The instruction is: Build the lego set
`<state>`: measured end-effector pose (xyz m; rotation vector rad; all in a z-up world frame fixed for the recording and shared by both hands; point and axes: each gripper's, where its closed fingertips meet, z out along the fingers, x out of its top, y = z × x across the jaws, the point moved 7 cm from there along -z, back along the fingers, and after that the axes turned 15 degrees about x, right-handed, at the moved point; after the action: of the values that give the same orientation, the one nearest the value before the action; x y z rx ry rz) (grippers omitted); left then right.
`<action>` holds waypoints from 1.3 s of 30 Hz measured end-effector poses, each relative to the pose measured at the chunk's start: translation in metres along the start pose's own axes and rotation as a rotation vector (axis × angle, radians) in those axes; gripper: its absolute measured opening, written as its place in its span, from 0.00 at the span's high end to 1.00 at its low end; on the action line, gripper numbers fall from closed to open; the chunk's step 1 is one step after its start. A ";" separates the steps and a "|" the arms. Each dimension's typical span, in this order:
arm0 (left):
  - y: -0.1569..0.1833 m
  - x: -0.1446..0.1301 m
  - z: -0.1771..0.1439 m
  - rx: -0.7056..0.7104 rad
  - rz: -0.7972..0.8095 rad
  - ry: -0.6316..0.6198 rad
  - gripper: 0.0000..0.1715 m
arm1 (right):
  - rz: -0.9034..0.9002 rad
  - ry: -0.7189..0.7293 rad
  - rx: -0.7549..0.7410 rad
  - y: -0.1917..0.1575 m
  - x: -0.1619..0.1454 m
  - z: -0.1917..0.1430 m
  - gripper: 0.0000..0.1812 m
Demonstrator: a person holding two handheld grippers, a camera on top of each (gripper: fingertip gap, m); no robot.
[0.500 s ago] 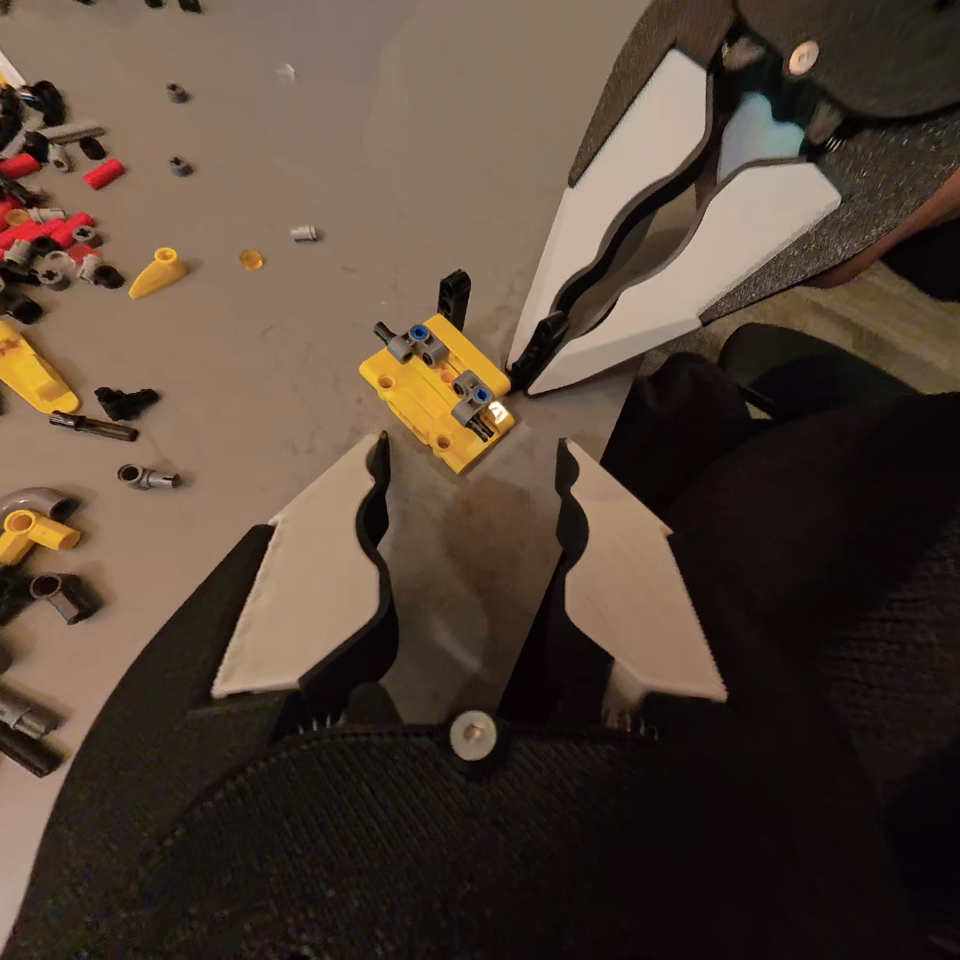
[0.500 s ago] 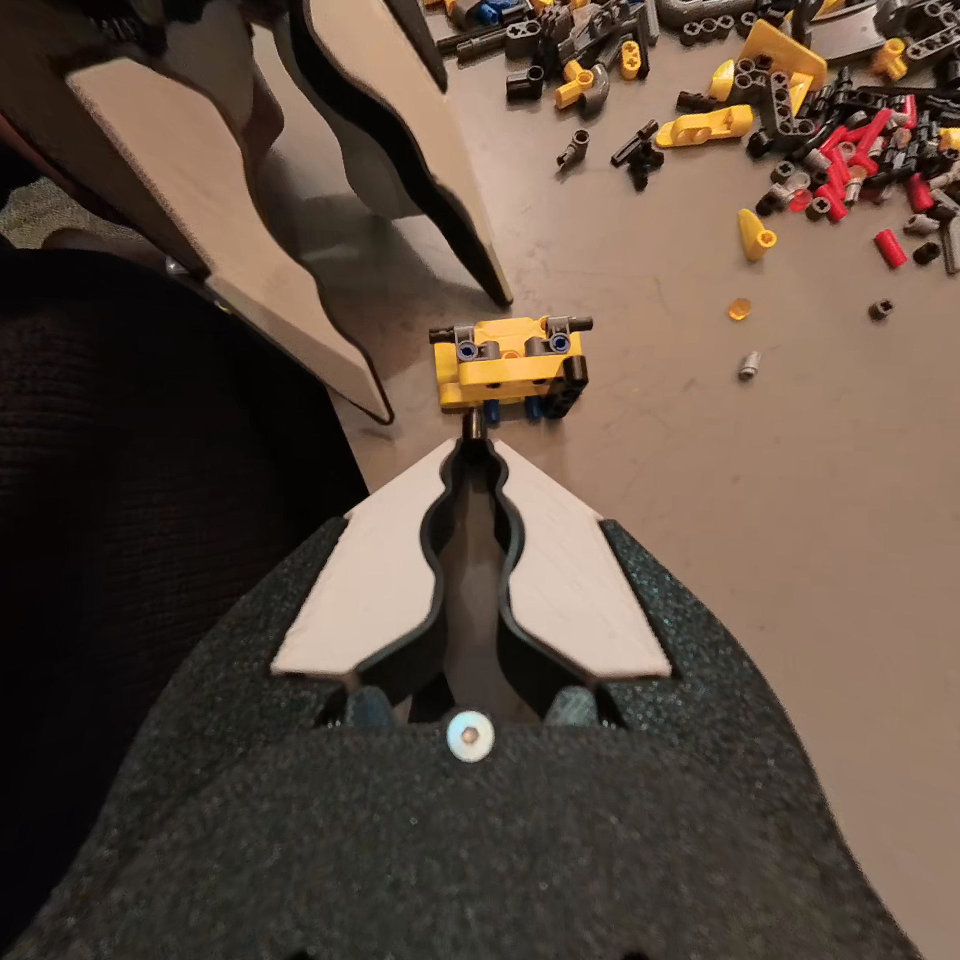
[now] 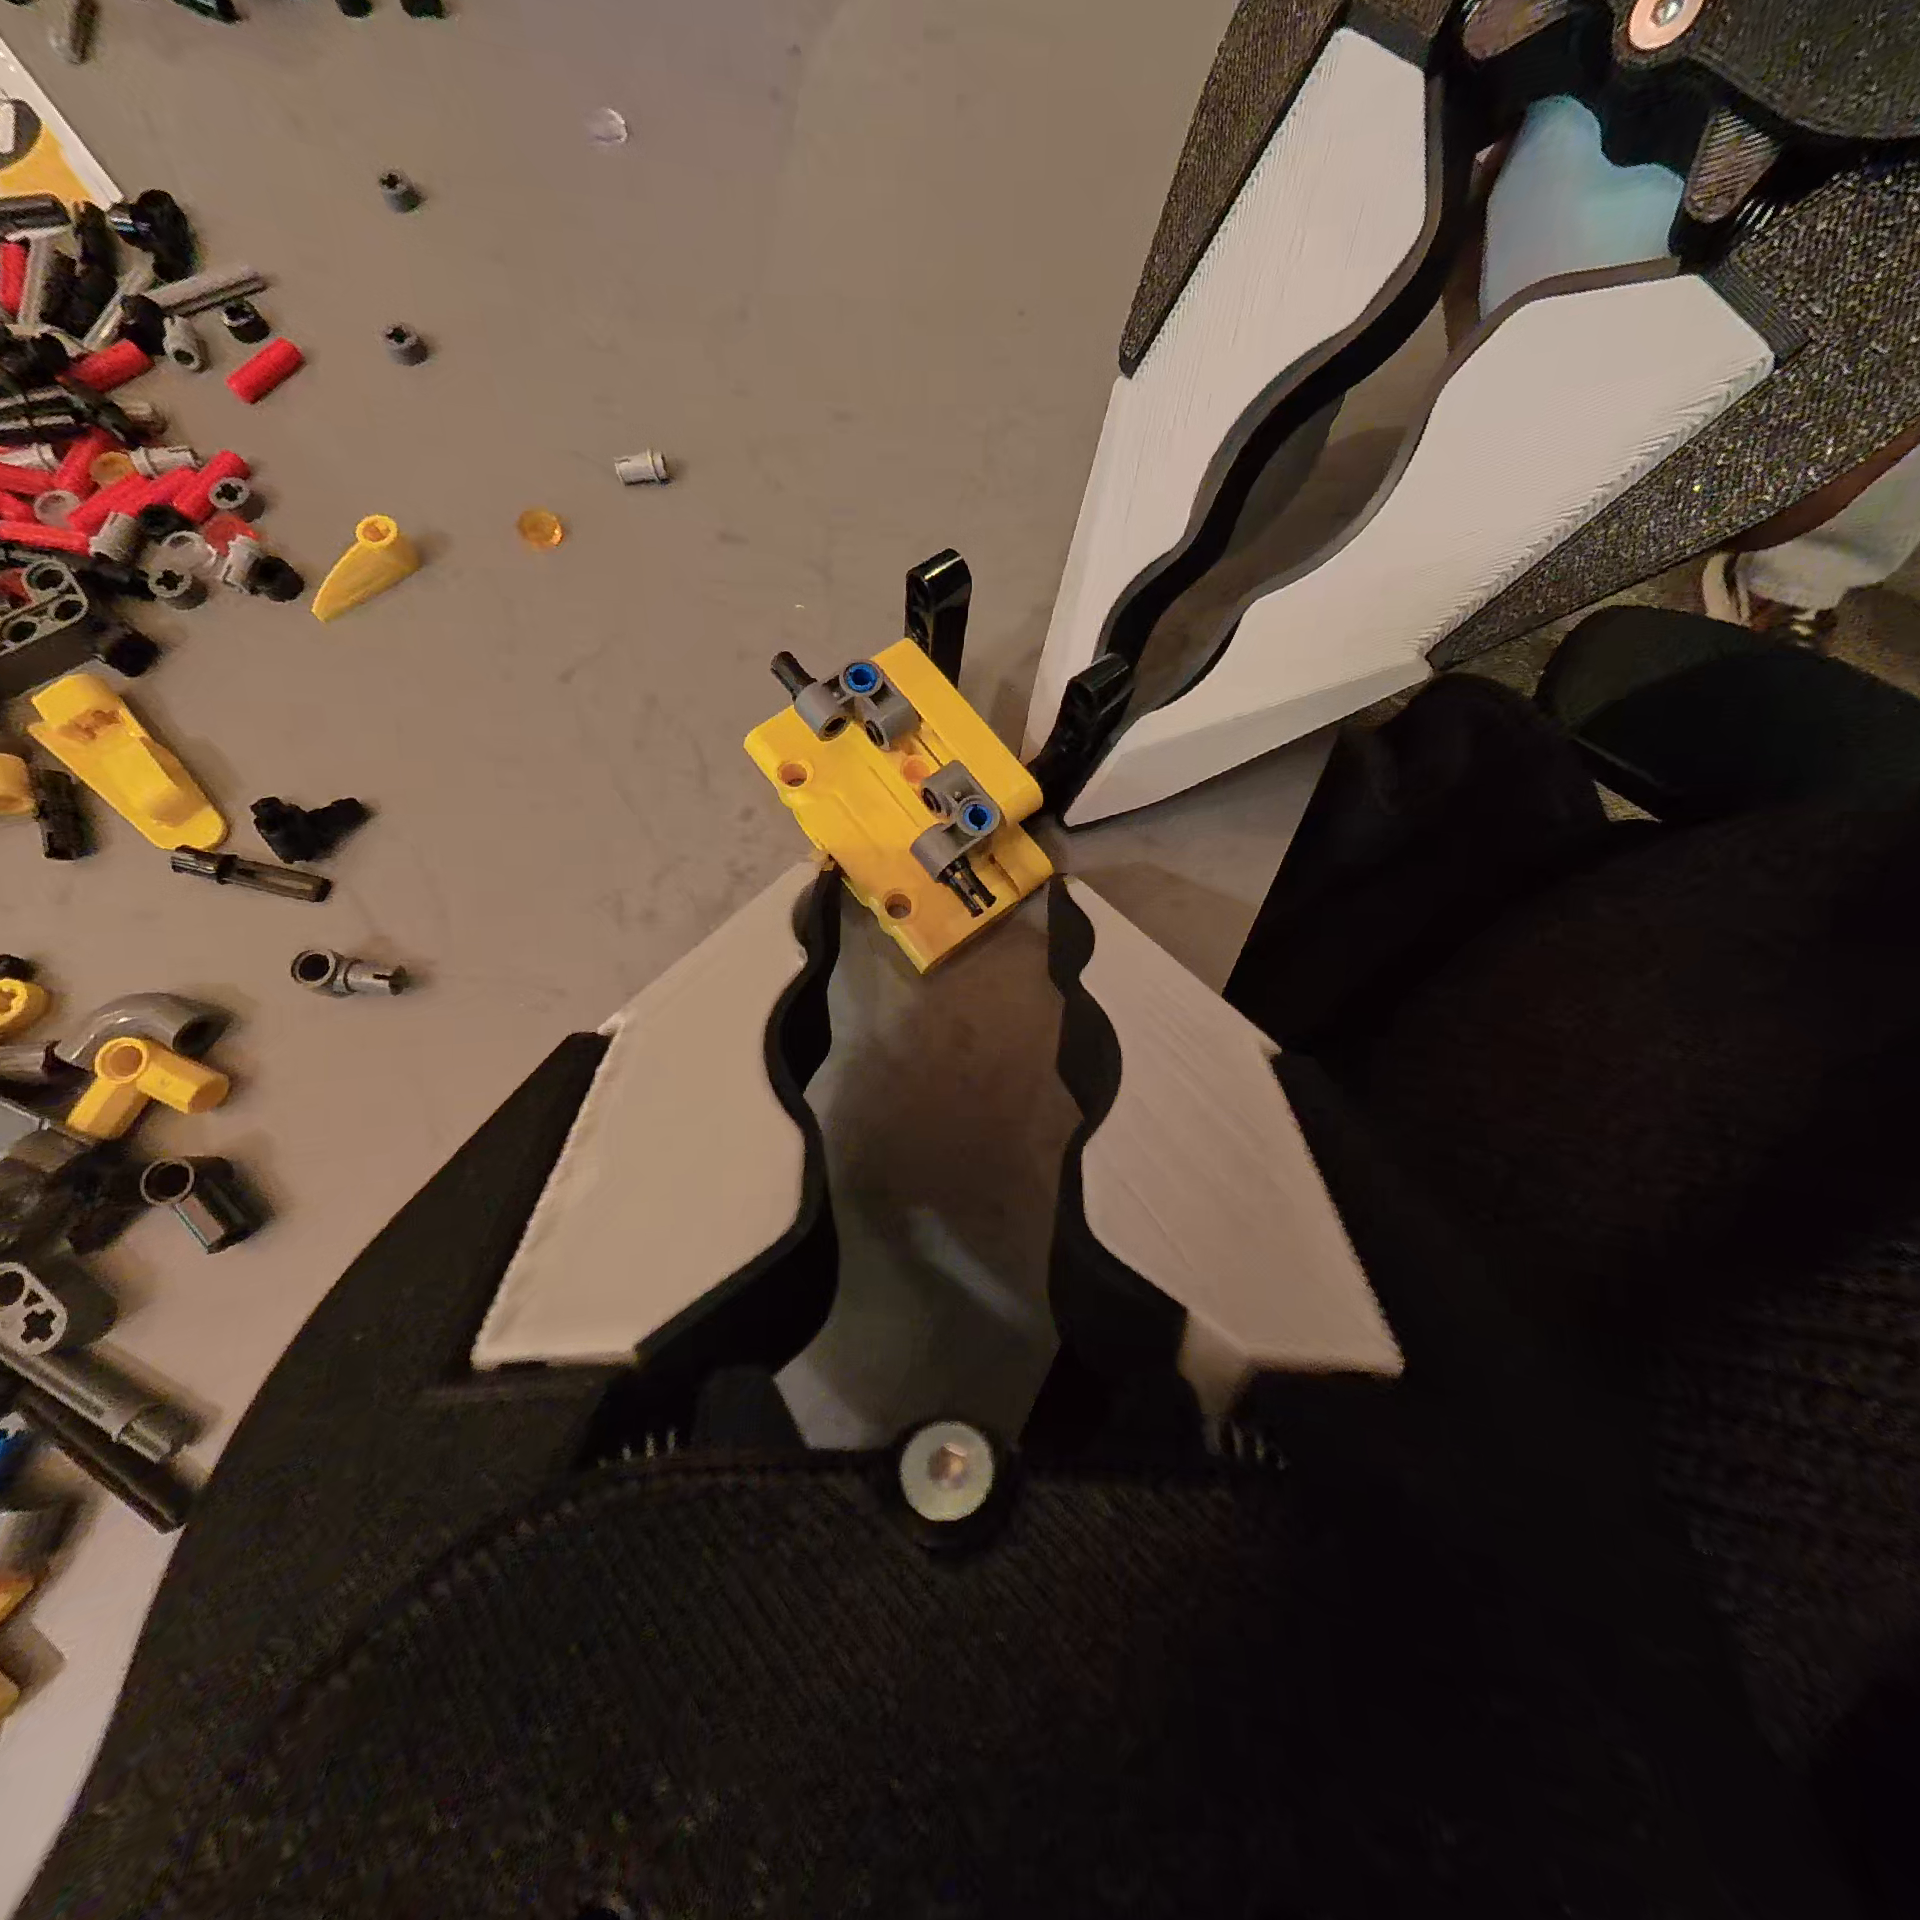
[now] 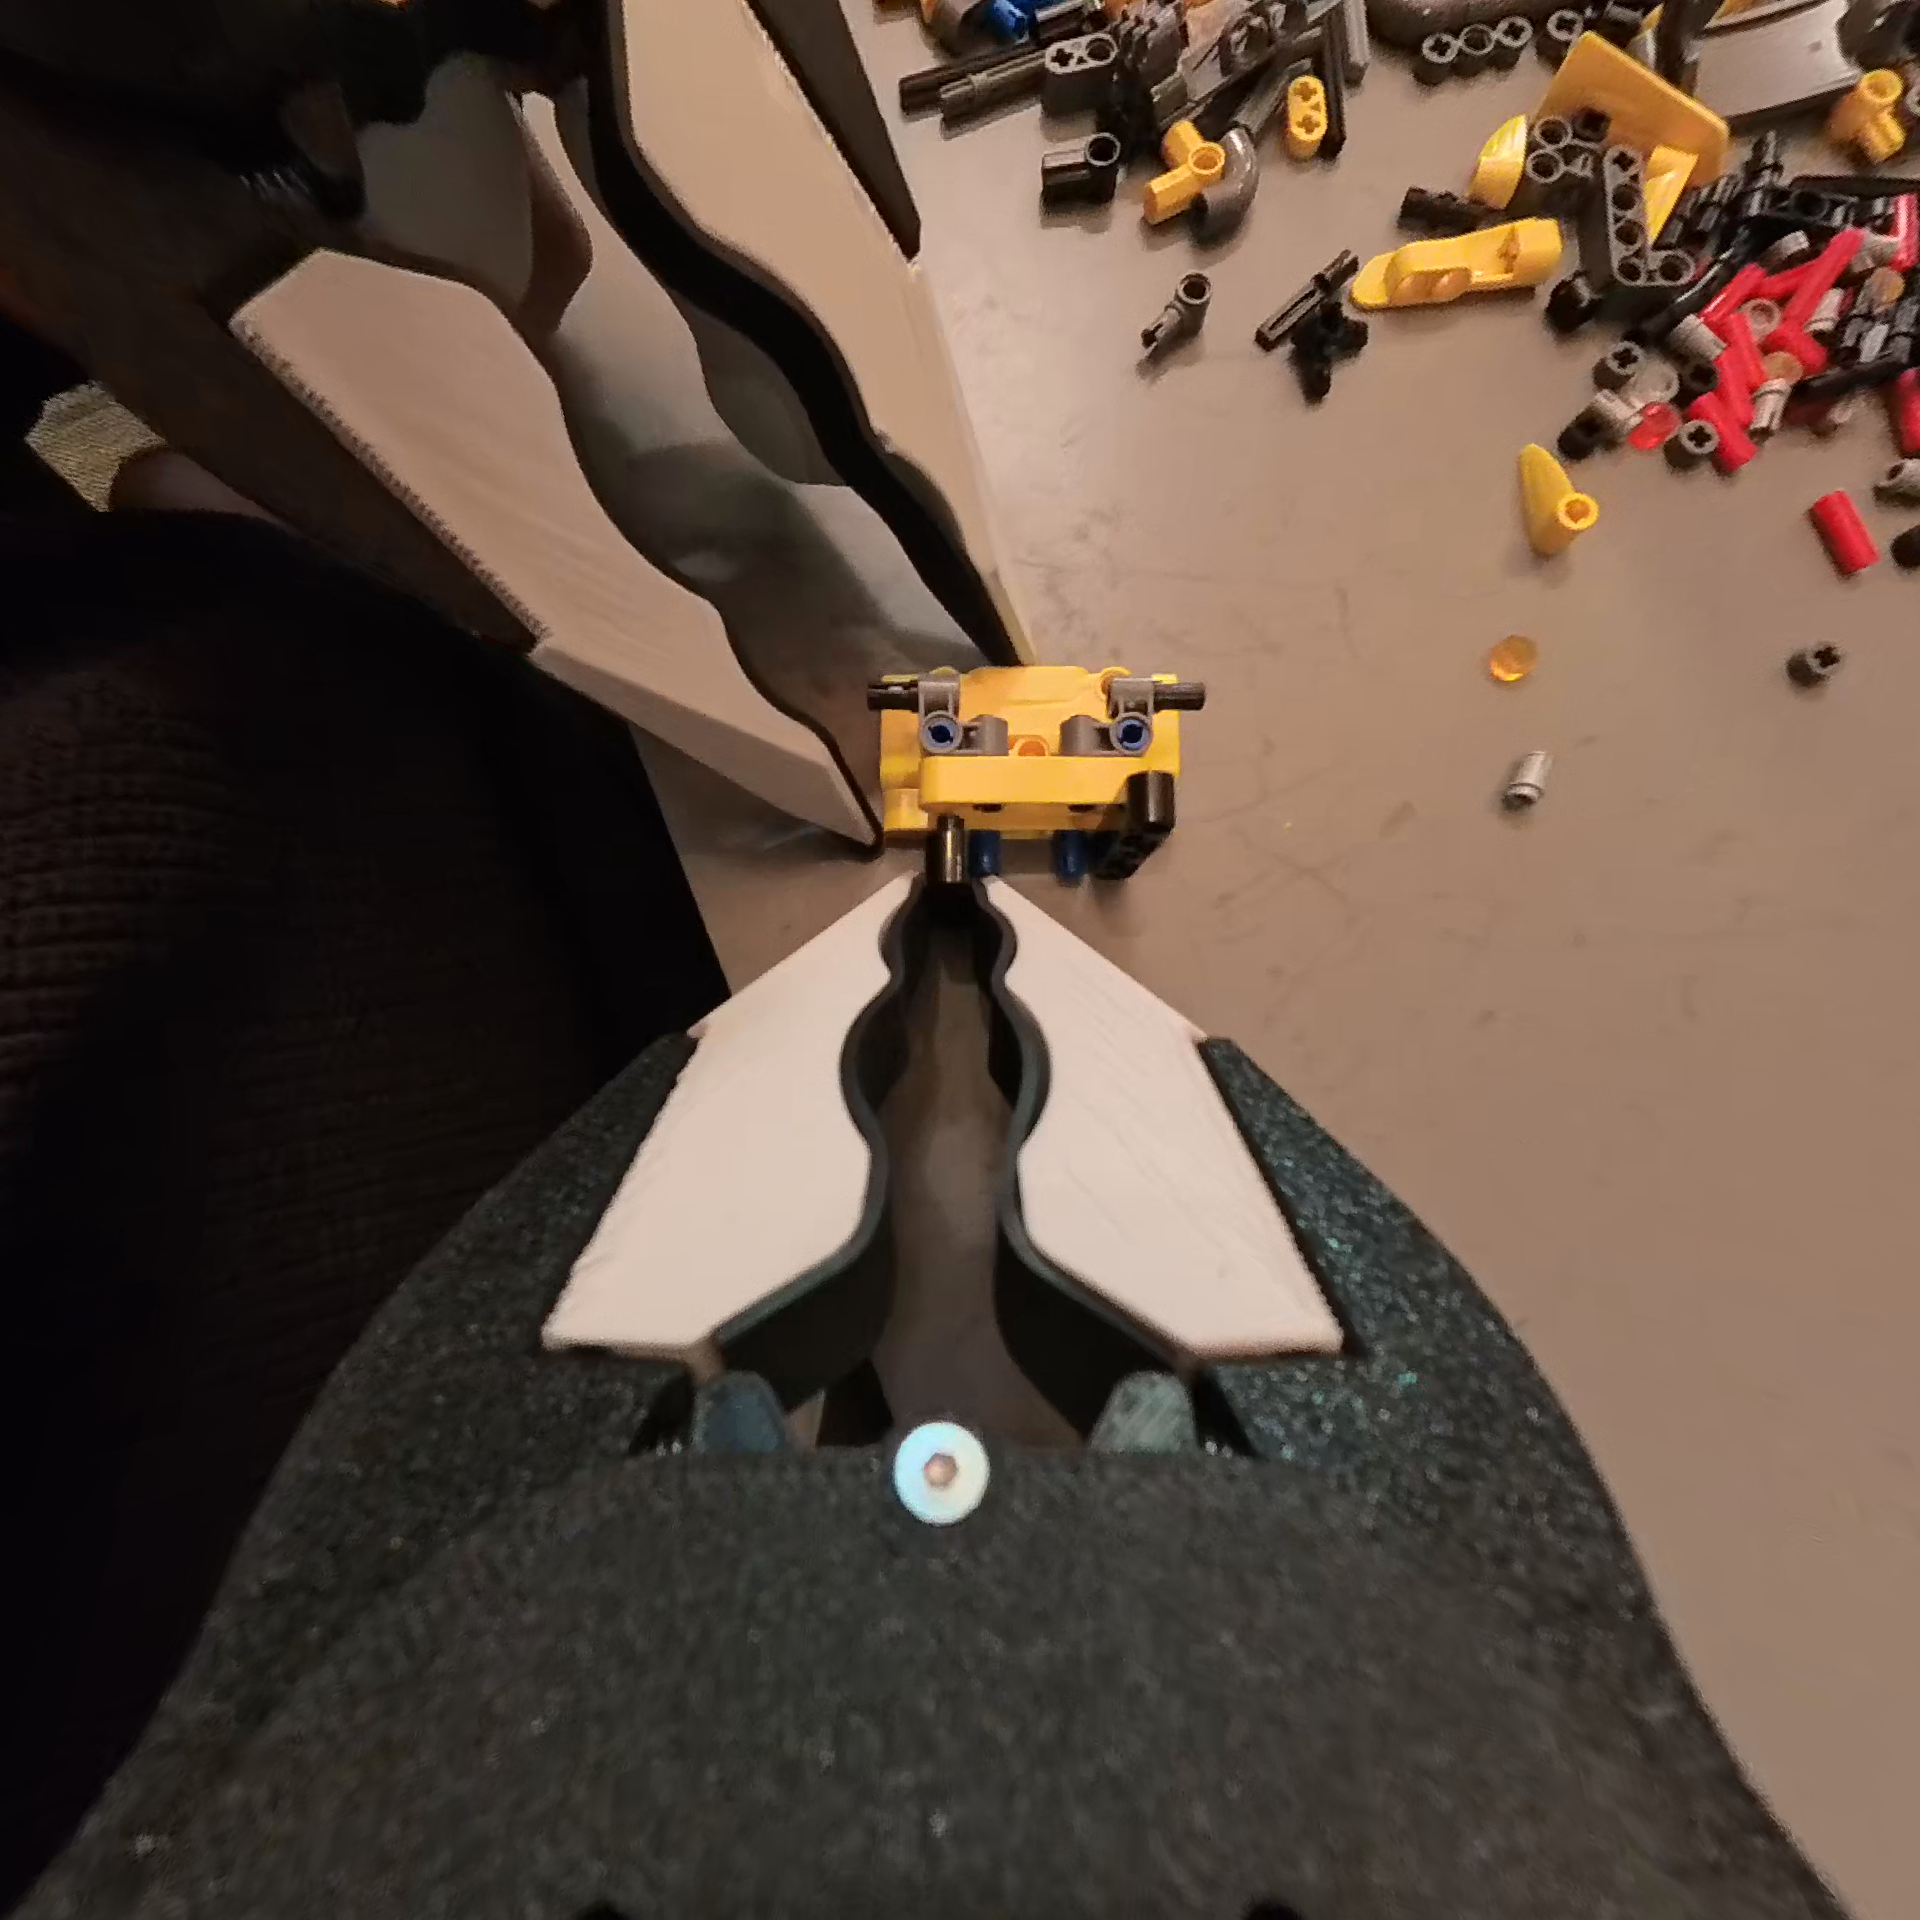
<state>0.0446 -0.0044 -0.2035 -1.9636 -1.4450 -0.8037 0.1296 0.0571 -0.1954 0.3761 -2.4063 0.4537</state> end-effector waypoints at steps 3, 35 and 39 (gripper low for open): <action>0.000 -0.001 0.000 0.007 0.004 0.005 0.78 | 0.012 0.006 -0.004 0.000 0.000 0.000 0.97; 0.003 -0.002 0.000 0.059 0.050 0.032 0.79 | 0.112 -0.002 -0.028 0.001 -0.006 -0.007 0.97; 0.003 -0.002 0.000 0.054 0.045 0.036 0.80 | 0.076 0.001 -0.003 0.002 -0.003 -0.004 0.97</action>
<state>0.0468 -0.0062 -0.2050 -1.9250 -1.3834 -0.7682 0.1331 0.0604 -0.1950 0.2837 -2.4259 0.4844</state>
